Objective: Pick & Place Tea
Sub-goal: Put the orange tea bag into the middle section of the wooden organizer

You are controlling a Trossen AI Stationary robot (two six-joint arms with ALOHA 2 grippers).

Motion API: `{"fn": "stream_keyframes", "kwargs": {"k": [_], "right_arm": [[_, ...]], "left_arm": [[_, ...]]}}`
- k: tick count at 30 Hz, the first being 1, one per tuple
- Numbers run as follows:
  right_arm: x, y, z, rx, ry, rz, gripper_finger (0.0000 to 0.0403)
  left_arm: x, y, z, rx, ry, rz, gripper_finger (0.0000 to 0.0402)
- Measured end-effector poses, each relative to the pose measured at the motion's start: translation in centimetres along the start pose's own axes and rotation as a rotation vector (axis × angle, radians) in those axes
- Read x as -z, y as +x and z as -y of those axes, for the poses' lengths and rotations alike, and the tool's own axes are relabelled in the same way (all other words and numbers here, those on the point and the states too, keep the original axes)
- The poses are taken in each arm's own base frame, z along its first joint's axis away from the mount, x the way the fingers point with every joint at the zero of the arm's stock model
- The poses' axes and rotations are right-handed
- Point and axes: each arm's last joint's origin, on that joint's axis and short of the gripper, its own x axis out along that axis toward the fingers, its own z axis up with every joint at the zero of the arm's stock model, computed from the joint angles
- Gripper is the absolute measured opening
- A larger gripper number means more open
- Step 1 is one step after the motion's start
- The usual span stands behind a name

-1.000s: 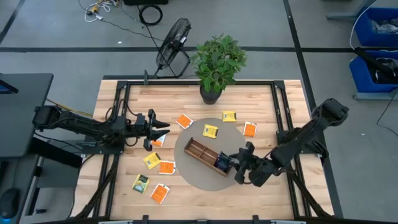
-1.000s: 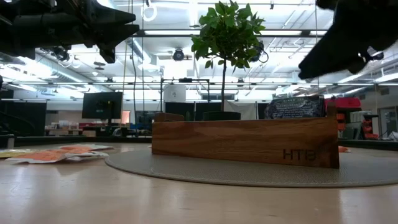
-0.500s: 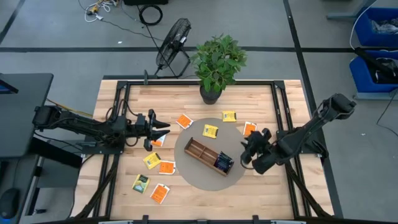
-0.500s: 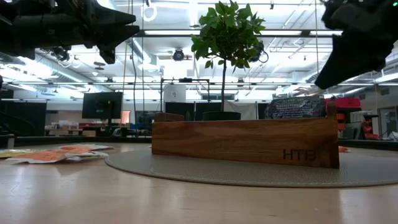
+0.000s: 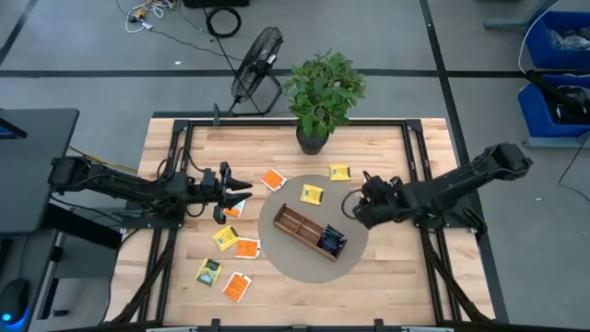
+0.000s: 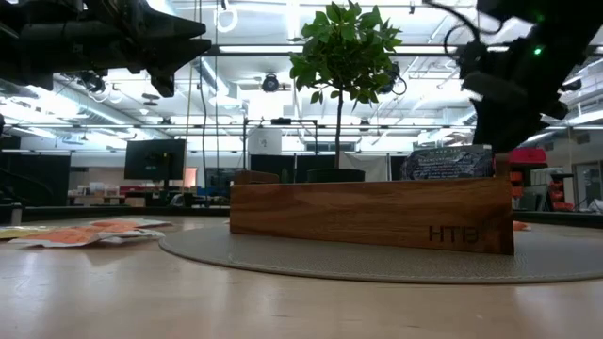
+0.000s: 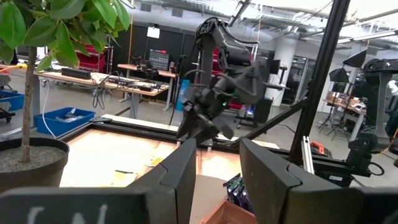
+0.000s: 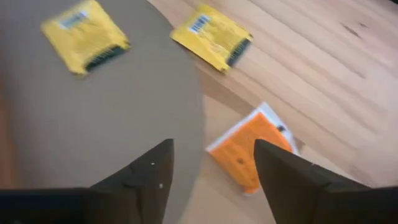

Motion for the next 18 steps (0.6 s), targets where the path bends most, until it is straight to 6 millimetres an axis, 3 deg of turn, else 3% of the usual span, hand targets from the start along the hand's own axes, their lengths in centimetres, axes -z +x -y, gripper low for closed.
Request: {"fn": "stream_keyframes", "kwargs": {"k": [8,18], "right_arm": [[-1.8,1.4,1.7,0.078,-0.024,-0.084,0.0251],[-4.8,3.0,2.1,-0.117,-0.078,-0.118,0.0251]], "left_arm": [[0.0,0.0,0.0,0.0,0.0,0.0,0.0129],[0.0,0.0,0.0,0.0,0.002,-0.004,0.0129]]}}
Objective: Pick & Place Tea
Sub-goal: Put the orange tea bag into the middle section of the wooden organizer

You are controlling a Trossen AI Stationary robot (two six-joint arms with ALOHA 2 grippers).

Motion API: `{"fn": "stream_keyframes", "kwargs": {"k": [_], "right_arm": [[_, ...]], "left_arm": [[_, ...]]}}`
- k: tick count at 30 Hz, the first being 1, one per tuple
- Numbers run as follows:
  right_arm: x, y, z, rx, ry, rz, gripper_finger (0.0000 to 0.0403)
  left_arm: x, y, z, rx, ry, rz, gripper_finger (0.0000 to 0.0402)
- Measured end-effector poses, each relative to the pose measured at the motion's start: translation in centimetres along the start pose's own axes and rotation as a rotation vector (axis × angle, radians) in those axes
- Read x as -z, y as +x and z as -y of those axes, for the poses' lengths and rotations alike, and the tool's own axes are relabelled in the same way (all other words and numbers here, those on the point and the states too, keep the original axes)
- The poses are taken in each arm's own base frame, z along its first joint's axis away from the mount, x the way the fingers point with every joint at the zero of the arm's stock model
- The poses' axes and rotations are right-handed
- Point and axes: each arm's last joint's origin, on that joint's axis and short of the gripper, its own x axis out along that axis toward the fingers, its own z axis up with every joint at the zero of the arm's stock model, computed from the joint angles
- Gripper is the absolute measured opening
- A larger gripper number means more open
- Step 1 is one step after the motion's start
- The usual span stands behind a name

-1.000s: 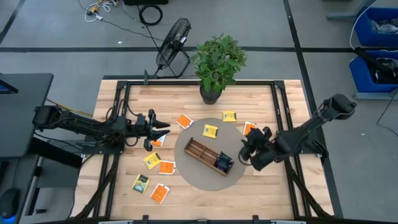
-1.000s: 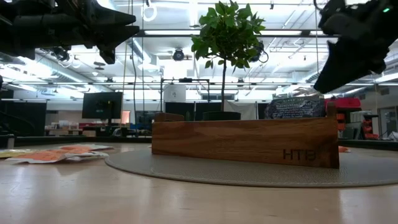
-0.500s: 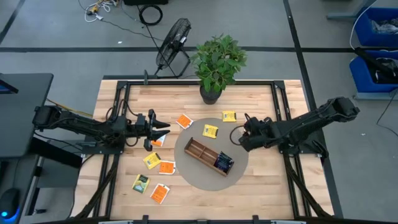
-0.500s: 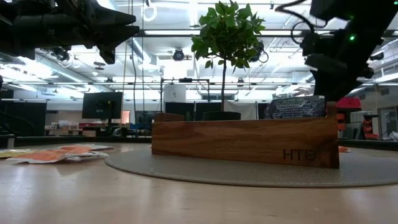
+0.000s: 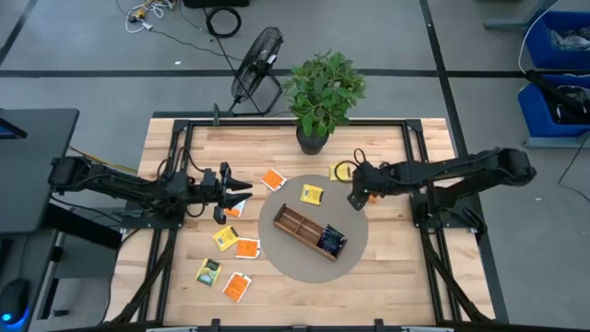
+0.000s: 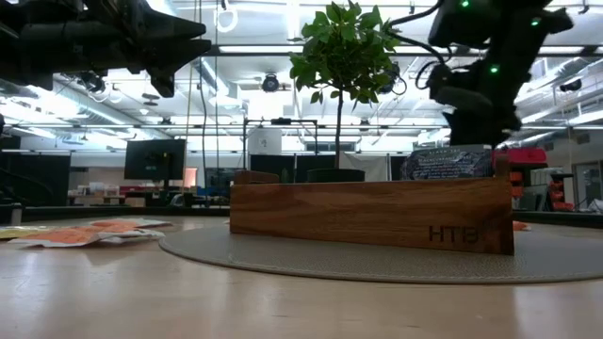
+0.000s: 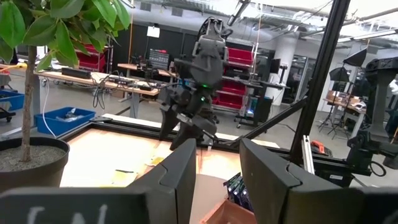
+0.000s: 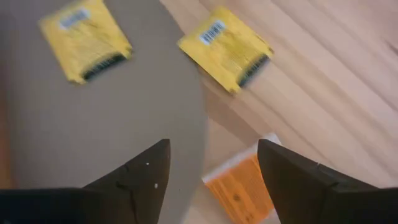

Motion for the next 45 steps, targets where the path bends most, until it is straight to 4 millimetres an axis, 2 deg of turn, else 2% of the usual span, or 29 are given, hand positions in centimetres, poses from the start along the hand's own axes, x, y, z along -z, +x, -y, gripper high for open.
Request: {"fn": "stream_keyframes", "kwargs": {"k": [5,9,22,30,40,45], "right_arm": [[-0.5,1.5,0.4,-0.173,-0.002,0.041,0.0251],[0.3,2.3,1.8,-0.181,0.038,0.047,0.025],[4.3,1.5,5.7,-0.208,0.256,0.126,0.0247],[6.9,2.1,7.5,-0.124,0.381,0.072,0.0247],[7.3,2.1,8.1,-0.034,0.441,0.076,0.0246],[7.2,2.6,7.9,-0.012,0.432,0.057,0.0232]], "left_arm": [[0.2,0.0,0.0,-0.004,0.002,-0.025,0.0129],[0.3,0.0,-0.1,-0.006,0.003,-0.035,0.0129],[0.3,0.0,-0.1,-0.005,0.006,-0.034,0.0129],[0.3,0.0,-0.1,-0.005,0.005,-0.034,0.0129],[0.3,0.0,-0.1,-0.005,0.007,-0.033,0.0129],[0.3,0.0,-0.1,-0.005,0.008,-0.033,0.0129]]}}
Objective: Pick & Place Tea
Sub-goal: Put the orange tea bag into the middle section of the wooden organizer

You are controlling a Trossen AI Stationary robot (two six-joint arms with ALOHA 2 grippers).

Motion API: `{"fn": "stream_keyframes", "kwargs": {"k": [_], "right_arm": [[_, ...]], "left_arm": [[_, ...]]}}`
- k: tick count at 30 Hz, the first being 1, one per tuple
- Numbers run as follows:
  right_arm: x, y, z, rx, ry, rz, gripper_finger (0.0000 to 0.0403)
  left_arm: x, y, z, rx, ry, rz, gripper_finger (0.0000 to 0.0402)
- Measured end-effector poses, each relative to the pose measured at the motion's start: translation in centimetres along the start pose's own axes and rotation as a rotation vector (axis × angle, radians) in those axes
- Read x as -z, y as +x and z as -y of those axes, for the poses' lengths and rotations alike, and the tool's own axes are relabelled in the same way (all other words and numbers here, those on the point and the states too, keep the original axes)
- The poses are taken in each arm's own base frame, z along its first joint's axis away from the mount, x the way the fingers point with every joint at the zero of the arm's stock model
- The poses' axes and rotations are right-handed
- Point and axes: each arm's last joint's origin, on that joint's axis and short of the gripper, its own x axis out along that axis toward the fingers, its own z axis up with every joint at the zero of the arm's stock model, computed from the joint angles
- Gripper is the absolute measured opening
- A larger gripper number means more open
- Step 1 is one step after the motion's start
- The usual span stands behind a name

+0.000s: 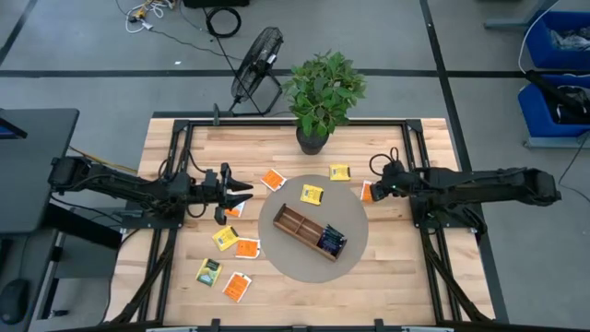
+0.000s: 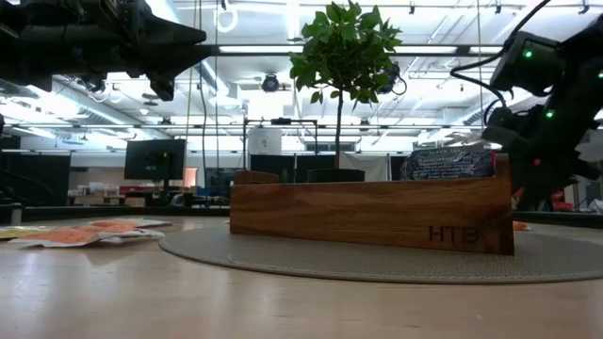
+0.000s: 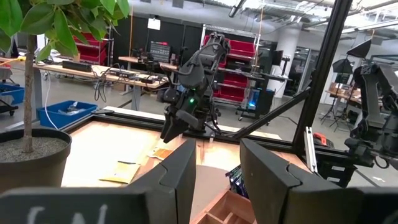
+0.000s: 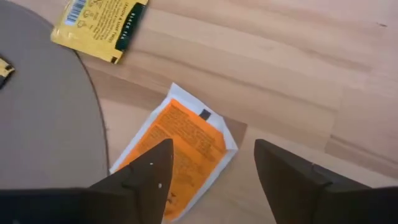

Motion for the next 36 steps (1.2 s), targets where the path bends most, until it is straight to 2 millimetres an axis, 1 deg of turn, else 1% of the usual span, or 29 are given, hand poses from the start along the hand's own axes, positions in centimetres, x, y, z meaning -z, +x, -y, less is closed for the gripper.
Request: {"fn": "stream_keyframes", "kwargs": {"k": [4,11,16,20,25,28,30,36], "right_arm": [[0.0,0.4,-0.2,0.023,-0.016,0.001,0.0222],[0.1,1.2,-0.5,0.041,-0.032,-0.032,0.0221],[0.4,1.9,-0.3,0.073,-0.05,-0.047,0.0221],[0.7,2.6,-0.2,0.065,-0.045,-0.032,0.0221],[0.7,2.8,-0.1,0.064,-0.064,-0.03,0.0217],[0.7,2.8,0.0,0.07,-0.077,-0.03,0.0198],[0.7,2.8,0.0,0.075,-0.083,-0.029,0.0176],[0.7,2.9,0.1,0.086,-0.089,-0.02,0.008]], "left_arm": [[0.0,0.0,0.0,0.0,0.002,0.001,0.0129],[0.0,0.0,0.0,0.0,-0.001,0.001,0.0129],[0.0,0.0,0.0,0.0,0.005,0.001,0.0129],[0.0,0.0,0.0,0.0,0.002,0.0,0.0129],[0.0,0.0,0.0,0.0,0.002,-0.001,0.0129],[0.0,0.0,0.0,0.0,0.002,0.0,0.0129],[0.0,0.0,0.0,0.0,0.002,-0.001,0.0129],[0.0,0.0,0.0,0.0,0.002,0.0,0.0129]]}}
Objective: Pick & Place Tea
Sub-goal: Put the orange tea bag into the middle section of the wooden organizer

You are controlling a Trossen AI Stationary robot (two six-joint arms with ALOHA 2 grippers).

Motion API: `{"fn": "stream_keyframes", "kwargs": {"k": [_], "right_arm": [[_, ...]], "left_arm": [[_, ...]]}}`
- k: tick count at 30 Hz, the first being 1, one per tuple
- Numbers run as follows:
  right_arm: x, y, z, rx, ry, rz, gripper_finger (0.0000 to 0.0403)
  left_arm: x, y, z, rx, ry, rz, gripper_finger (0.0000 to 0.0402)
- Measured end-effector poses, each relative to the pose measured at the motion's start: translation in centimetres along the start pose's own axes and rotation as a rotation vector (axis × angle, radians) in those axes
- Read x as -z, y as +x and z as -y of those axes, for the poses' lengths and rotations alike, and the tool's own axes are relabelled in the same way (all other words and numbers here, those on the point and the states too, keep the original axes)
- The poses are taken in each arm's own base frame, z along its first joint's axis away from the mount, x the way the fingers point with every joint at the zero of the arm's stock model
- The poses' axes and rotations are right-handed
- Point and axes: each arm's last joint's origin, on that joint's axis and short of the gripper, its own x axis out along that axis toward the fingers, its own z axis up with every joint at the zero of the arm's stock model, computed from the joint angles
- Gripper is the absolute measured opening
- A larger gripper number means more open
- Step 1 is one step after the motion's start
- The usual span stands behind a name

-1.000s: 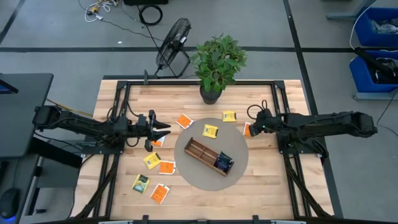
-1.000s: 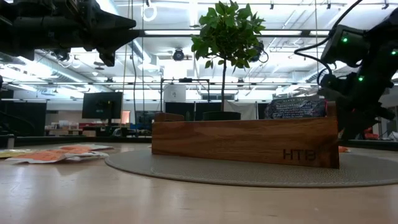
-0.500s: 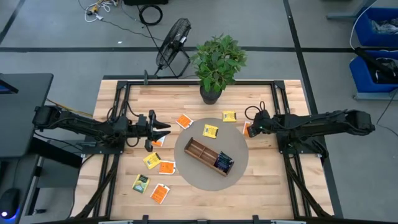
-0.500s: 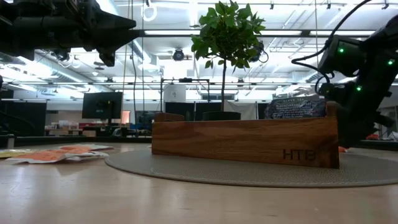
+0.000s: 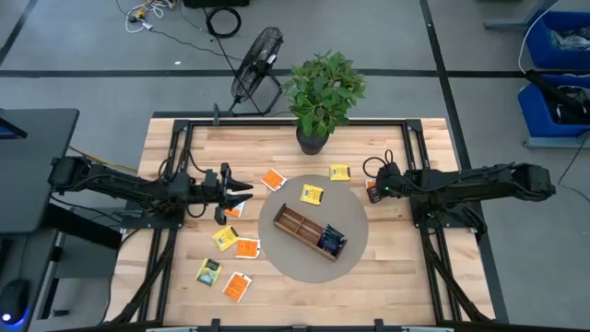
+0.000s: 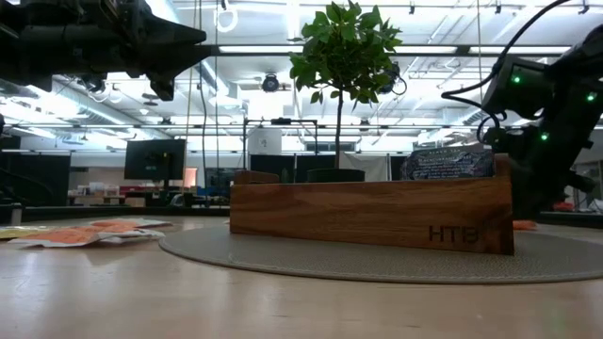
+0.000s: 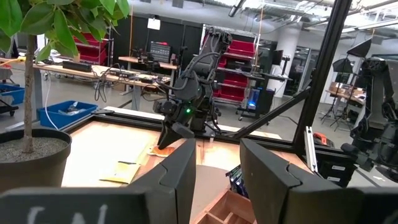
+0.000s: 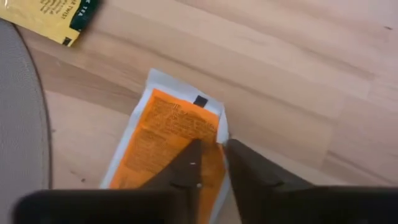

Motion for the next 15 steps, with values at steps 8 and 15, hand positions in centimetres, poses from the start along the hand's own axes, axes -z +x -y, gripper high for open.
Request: {"fn": "stream_keyframes", "kwargs": {"k": [8,15], "right_arm": [[-0.11,-0.07,-0.04,-0.003,0.005,0.023,0.001],[-0.19,-0.46,-0.36,-0.05,0.001,0.055,0.0003]], "left_arm": [[0.0,0.0,0.0,0.0,0.0,0.0,0.0129],[0.0,0.0,0.0,0.0,-0.008,0.0,0.0129]]}}
